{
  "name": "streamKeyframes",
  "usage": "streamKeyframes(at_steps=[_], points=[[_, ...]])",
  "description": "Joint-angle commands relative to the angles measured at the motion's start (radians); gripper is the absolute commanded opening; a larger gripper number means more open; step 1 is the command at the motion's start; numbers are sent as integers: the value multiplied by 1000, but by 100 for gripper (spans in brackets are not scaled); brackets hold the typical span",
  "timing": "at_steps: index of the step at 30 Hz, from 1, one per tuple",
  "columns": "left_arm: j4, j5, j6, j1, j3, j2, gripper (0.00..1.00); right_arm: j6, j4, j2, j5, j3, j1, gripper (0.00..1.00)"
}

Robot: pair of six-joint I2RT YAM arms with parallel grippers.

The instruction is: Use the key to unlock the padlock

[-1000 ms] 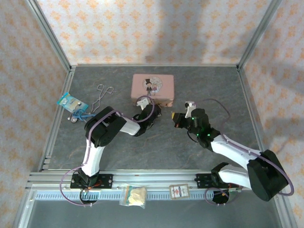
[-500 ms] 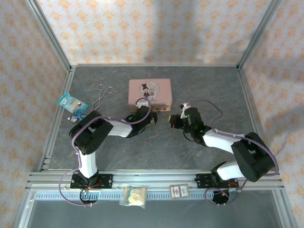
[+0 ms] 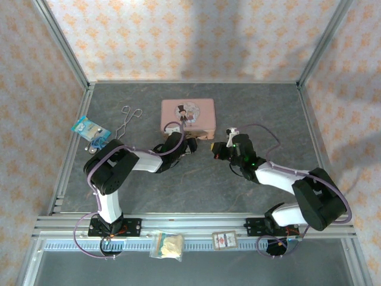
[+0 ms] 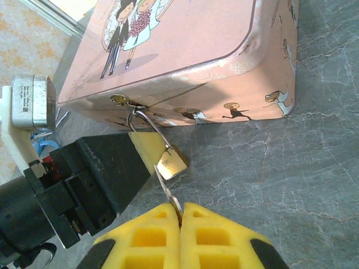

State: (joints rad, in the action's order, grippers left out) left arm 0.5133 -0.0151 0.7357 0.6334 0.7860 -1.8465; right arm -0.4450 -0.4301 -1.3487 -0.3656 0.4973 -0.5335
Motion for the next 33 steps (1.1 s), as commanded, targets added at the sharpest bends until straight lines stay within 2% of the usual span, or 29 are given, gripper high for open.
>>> streamKeyframes(at_steps=[1, 4, 10, 17, 25, 31, 33], points=[[71, -98, 55, 5, 46, -70, 64, 7, 19, 29, 17, 21, 4, 0], [60, -98, 60, 9, 65, -107, 60, 8, 22, 35, 26, 21, 4, 0], [-81, -24, 19, 33, 134, -146, 53, 15, 39, 41, 33, 33, 4, 0], [-115, 14, 37, 36, 153, -172, 36, 19, 50, 43, 37, 38, 4, 0], [-46, -52, 82, 31, 134, -157, 13, 4, 39, 38, 28, 23, 4, 0], [62, -130, 160, 16, 79, -106, 1, -33, 3, 35, 13, -10, 4, 0], [108, -173, 195, 7, 61, -92, 0, -52, -17, 26, -3, -23, 4, 0]])
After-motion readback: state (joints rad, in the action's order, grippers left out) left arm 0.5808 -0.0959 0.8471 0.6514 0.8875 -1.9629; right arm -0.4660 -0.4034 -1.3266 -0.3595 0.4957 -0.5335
